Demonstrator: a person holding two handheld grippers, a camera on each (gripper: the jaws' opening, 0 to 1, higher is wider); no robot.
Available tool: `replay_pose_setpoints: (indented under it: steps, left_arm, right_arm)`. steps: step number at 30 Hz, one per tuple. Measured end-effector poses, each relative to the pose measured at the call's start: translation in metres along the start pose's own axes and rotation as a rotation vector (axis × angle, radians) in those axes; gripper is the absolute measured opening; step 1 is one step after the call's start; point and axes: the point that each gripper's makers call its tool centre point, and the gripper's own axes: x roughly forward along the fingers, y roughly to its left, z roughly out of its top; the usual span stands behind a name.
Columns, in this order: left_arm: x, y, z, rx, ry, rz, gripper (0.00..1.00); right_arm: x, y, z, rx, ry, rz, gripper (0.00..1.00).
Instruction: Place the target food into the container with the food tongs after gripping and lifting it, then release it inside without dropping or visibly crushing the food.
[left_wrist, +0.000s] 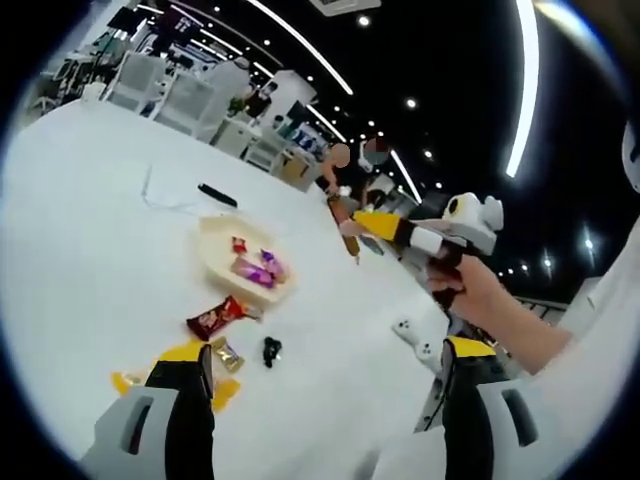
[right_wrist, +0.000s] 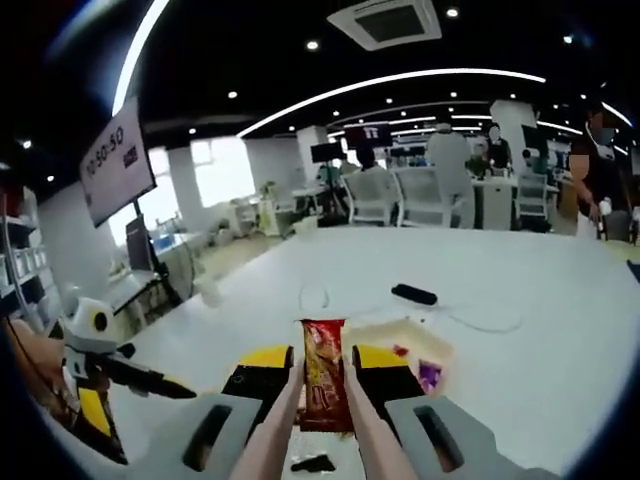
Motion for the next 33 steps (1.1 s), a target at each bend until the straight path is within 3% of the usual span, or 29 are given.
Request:
replay_pose_setpoints:
  steps: [15,22,33]
  left_arm:
    - [-0.004,0.005,0.000,0.006,0.005,0.015,0.96]
    - [0.002,0.007,0.002,-0.011,-0.024,0.013,0.96]
    - [0.005,0.011,-0.011,-0.032,0.000,0.006,0.96]
  right_arm:
    - [0.010,-0.008,-0.006,0.002,0.000,-0.037,0.22]
    - [0.014,-0.015,-0.011,-0.009,0.016,-0.052,0.23]
    - [0.021,-0.019,-0.019,-0.030,0.043,-0.077,0.23]
